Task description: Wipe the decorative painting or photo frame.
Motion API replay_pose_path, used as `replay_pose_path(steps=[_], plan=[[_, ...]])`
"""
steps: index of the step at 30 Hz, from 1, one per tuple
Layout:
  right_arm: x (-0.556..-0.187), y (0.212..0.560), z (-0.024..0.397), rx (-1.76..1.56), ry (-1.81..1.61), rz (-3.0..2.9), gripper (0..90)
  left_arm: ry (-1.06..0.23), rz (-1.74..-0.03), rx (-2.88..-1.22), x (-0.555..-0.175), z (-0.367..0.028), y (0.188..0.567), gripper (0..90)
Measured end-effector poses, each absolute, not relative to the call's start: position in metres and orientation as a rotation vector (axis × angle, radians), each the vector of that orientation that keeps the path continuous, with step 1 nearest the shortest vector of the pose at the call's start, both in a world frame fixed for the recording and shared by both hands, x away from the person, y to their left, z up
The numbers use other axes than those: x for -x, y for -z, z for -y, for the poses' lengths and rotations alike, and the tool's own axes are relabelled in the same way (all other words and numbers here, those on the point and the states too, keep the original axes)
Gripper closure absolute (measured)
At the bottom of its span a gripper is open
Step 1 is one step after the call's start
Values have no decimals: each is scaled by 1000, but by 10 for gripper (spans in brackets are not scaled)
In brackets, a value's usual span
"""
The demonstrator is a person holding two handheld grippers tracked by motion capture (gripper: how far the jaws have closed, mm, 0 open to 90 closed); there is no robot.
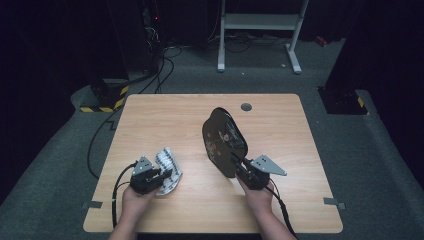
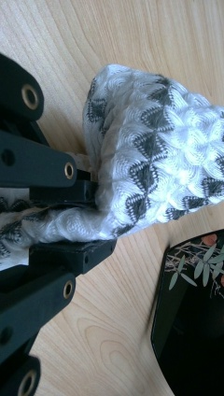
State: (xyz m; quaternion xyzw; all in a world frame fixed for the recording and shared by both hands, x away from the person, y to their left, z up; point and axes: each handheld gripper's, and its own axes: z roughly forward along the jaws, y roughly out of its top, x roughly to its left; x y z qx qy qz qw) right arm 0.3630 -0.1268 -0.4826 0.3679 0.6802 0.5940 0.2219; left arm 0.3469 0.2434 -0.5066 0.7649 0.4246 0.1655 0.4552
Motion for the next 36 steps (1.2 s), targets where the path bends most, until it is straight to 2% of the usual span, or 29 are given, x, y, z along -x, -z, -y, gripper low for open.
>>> replay_pose_path(steps=[7, 10, 14, 23, 36], plan=[[-359, 489, 129, -1009, -1629, -1901, 797, -414, -1049, -1886, -347, -243, 507, 730], [-356, 488, 129, -996, -1614, -1937, 690, -414, -1049, -1887, -347, -243, 507, 730], [-346, 492, 136, -1010, -1593, -1988, 597, -414, -1048, -1887, -346, -242, 507, 730], [-325, 501, 141, -974, -1572, -2060, 569, -406, -1048, -1882, -346, -241, 507, 715], [-320, 506, 121, -862, -1587, -2187, 525, -400, -1045, -1882, -346, -242, 507, 703]])
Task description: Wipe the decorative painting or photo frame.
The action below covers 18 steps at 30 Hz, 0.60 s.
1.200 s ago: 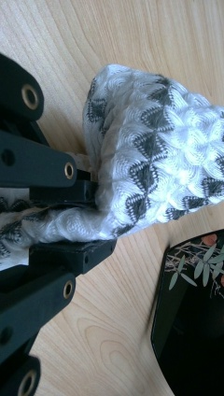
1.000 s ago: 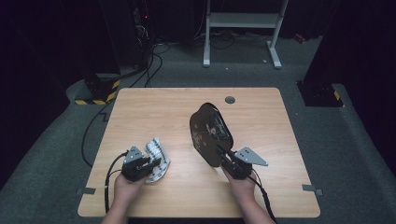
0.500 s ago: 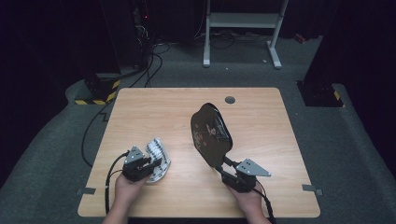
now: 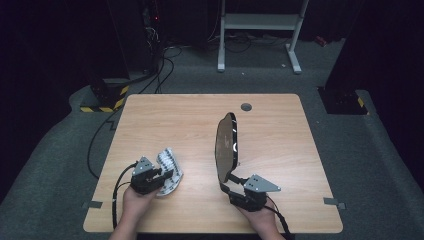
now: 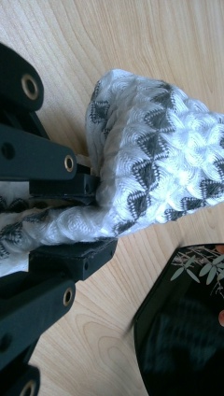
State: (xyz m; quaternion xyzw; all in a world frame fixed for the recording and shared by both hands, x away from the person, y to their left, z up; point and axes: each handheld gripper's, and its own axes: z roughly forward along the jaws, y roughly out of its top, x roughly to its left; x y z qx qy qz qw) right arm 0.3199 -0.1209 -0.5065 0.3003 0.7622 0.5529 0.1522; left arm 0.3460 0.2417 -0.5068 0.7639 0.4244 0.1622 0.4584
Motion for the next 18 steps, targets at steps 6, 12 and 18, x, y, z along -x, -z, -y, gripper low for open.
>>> replay_pose_path(steps=[6, 12, 18], plan=[[-320, 507, 110, -809, -1574, -2223, 525, -417, -1053, -1880, -339, -246, 506, 694], [-325, 508, 97, -778, -1554, -2257, 526, -432, -1090, -1873, -331, -256, 507, 696], [-329, 509, 84, -764, -1534, -2297, 521, -442, -1114, -1864, -323, -265, 508, 696]])
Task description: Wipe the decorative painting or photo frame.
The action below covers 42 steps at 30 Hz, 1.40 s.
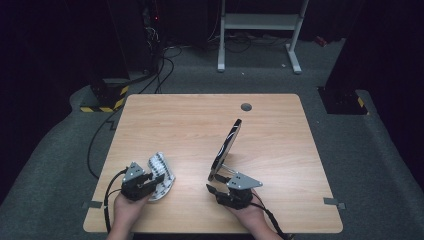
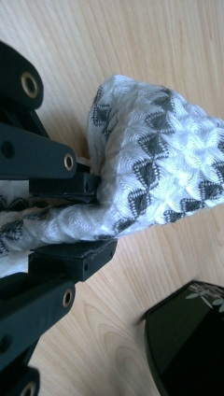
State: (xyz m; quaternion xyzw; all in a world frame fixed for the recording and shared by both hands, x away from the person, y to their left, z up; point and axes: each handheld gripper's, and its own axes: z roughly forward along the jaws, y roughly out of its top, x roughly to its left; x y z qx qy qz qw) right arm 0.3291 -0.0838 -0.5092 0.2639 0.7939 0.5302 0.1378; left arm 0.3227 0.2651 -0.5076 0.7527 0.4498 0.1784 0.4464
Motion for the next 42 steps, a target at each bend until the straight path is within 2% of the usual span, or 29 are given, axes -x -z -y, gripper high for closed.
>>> replay_pose_path(steps=[23, 27, 37, 42], plan=[[-346, 513, 50, -774, -1495, -2341, 521, -485, -1179, -1836, -298, -289, 508, 697], [-345, 511, 59, -796, -1483, -2322, 521, -477, -1160, -1842, -305, -284, 508, 696], [-347, 511, 113, -952, -1287, -2274, 523, -442, -1066, -1872, -332, -253, 503, 696], [-346, 514, 133, -1020, -1219, -2247, 554, -427, -1020, -1893, -342, -237, 503, 695]])
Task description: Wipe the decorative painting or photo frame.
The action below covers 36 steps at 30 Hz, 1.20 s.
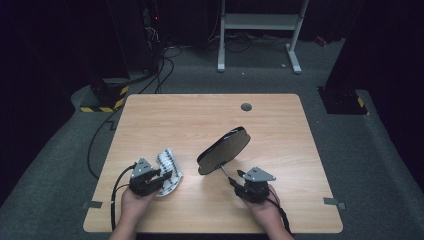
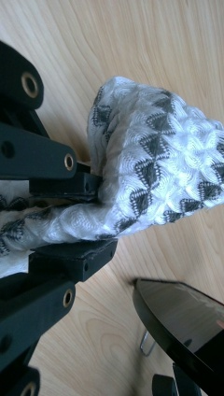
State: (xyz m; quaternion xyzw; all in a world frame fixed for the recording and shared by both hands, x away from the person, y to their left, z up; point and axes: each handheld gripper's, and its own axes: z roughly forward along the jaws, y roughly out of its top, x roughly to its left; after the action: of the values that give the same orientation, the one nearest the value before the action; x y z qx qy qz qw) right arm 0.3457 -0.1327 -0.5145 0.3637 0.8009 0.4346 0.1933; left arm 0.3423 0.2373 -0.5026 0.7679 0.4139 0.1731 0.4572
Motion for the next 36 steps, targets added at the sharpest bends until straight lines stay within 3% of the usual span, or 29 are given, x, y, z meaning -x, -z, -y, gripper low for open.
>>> replay_pose_path(steps=[8, 19, 25, 31, 35, 36], plan=[[-346, 522, 139, -1048, -1162, -2292, 606, -421, -942, -1909, -343, -217, 497, 689], [-354, 525, 122, -1054, -1123, -2343, 785, -419, -821, -1931, -314, -184, 489, 658], [-359, 526, 119, -1040, -1114, -2363, 785, -456, -854, -1940, -311, -178, 488, 644], [-359, 526, 117, -1042, -1111, -2378, 763, -430, -964, -1972, -326, -175, 494, 494], [-360, 526, 116, -1035, -1105, -2387, 761, -420, -1012, -2048, -337, -164, 501, 527], [-360, 526, 115, -1036, -1104, -2387, 761, -423, -1012, -2061, -338, -163, 503, 572]])
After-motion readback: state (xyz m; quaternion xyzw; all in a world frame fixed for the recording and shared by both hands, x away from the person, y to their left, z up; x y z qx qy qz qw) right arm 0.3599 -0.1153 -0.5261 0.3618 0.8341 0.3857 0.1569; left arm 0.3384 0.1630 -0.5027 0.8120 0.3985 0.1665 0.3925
